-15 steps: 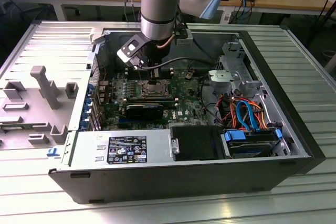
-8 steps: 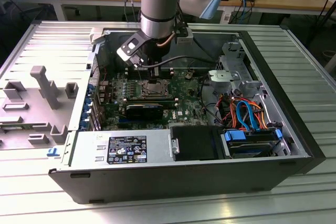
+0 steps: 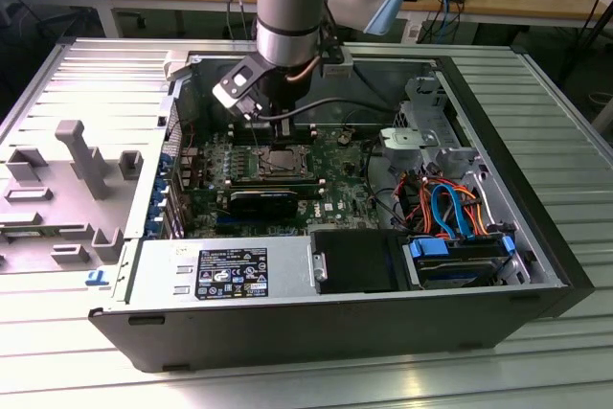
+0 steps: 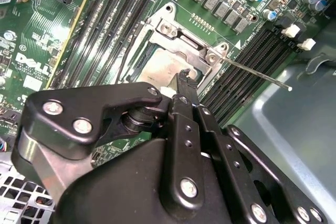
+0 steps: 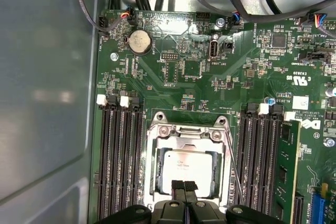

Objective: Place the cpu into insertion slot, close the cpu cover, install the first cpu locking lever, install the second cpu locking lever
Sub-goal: 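Install the first cpu locking lever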

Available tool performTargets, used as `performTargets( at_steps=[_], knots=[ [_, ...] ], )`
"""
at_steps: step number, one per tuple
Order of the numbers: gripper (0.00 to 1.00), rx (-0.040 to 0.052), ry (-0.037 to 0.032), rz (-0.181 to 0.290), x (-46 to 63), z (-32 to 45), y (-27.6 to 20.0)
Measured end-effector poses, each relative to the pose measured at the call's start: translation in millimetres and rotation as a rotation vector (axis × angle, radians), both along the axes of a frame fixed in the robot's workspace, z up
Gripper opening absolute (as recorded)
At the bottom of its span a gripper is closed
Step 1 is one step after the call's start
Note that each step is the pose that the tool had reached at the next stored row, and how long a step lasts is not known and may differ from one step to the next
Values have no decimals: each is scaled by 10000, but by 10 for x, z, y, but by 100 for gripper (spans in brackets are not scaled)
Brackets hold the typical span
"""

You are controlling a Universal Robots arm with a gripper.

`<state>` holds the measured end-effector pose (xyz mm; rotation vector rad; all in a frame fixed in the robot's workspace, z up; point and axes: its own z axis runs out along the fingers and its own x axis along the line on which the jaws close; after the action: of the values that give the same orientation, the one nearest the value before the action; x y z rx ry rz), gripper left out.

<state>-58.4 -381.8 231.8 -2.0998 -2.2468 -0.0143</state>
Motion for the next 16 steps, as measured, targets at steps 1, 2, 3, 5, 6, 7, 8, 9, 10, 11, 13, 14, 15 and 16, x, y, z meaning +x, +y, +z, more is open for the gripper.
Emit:
performTargets(
  at_steps=[1,2,3,5,6,7,8,9,10,11,13,14,15,16],
  knots=[
    [11,1,0,0,0,4,0],
    [11,0,1,0,0,15,0],
    [11,1,0,0,0,22,0],
    [11,3,0,1,0,30,0],
    [11,3,0,0,0,37,0],
    [11,3,0,0,0,43,0],
    [11,4,0,0,0,49,0],
    [11,4,0,0,0,53,0],
    [11,7,-1,0,0,56,0],
    [11,5,0,0,0,60,0],
    [11,6,0,0,0,64,0],
    [11,7,1,0,0,64,0],
    [11,5,1,0,0,67,0],
    [11,3,2,0,0,73,-1]
  ],
)
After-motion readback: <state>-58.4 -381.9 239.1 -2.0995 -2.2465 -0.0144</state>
